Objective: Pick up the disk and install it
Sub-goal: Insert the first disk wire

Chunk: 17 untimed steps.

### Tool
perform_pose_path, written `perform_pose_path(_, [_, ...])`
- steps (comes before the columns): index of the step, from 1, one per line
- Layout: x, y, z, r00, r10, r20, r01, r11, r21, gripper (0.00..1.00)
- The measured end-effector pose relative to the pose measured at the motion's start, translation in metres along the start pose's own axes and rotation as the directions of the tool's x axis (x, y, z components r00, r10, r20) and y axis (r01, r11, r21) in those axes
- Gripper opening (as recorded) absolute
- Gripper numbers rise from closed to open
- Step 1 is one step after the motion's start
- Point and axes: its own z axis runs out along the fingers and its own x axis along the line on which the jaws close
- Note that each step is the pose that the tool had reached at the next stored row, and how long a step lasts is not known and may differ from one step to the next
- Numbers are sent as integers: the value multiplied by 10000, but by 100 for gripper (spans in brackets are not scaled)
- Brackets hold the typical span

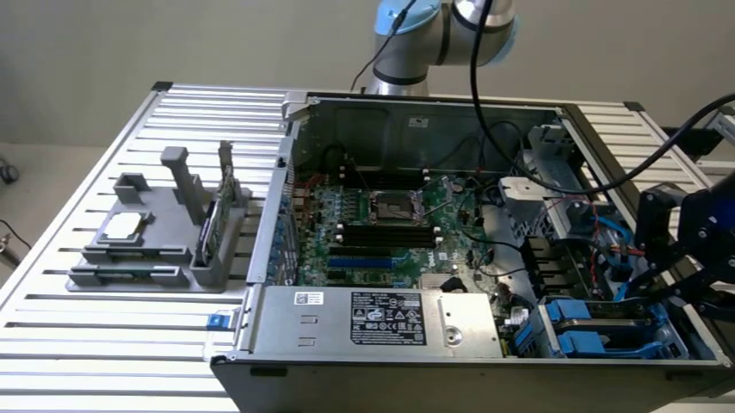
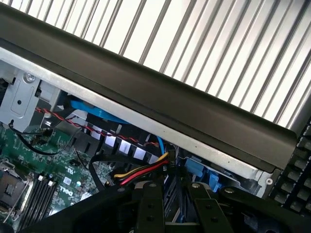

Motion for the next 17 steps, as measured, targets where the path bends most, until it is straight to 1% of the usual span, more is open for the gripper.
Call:
perform_pose_path(3, [-10, -1, 0, 10000, -3, -21, 3, 10000, -8, 25])
perform_pose_path(8, [-13, -2, 4, 9999, -31, -98, 31, 10000, -38, 25])
perform_pose_path(17, [-22, -2, 7, 9999, -91, -112, 90, 10000, -37, 25])
